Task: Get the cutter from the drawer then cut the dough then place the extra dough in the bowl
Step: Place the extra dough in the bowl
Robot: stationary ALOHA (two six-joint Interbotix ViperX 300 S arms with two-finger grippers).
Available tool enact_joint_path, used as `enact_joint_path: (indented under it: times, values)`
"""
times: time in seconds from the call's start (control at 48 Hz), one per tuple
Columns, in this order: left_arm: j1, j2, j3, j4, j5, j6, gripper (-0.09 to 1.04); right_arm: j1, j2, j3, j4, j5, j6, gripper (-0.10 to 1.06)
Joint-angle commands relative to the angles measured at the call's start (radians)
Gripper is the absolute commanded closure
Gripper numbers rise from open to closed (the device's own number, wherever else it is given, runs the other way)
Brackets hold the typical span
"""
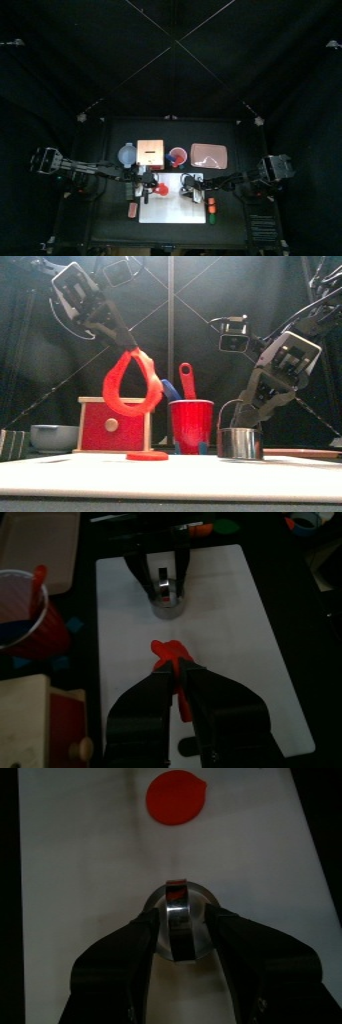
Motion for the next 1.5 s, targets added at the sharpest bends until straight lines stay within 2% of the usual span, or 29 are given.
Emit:
enact_joint_path:
  times: [0.021,0.333,0.75,0.938,1.167,1.229,1.5]
  values:
    - [0.038,-0.152,0.048,0.003,-0.009,0.002,0.39,-0.005,-0.011,-0.012,-0.002,-0.002,0.000,0.18]
    - [0.199,-0.460,0.152,0.034,0.054,0.003,0.39,-0.008,-0.006,-0.034,-0.011,0.014,-0.002,0.18]
    - [0.528,-0.491,0.207,0.117,0.176,0.003,0.39,-0.008,-0.002,-0.044,-0.009,0.051,0.000,0.18]
    - [0.588,-0.489,0.278,0.115,0.215,0.002,0.36,-0.008,-0.002,-0.049,-0.021,0.051,-0.002,0.18]
    - [0.620,-0.489,0.325,0.072,0.202,-0.002,0.11,-0.009,-0.002,-0.063,-0.038,0.051,-0.002,0.18]
    - [0.629,-0.489,0.327,0.072,0.189,-0.002,0.08,-0.009,-0.002,-0.064,-0.038,0.051,-0.002,0.18]
    - [0.641,-0.489,0.328,-0.025,0.104,0.003,0.06,-0.009,-0.002,-0.074,-0.038,0.057,-0.002,0.17]
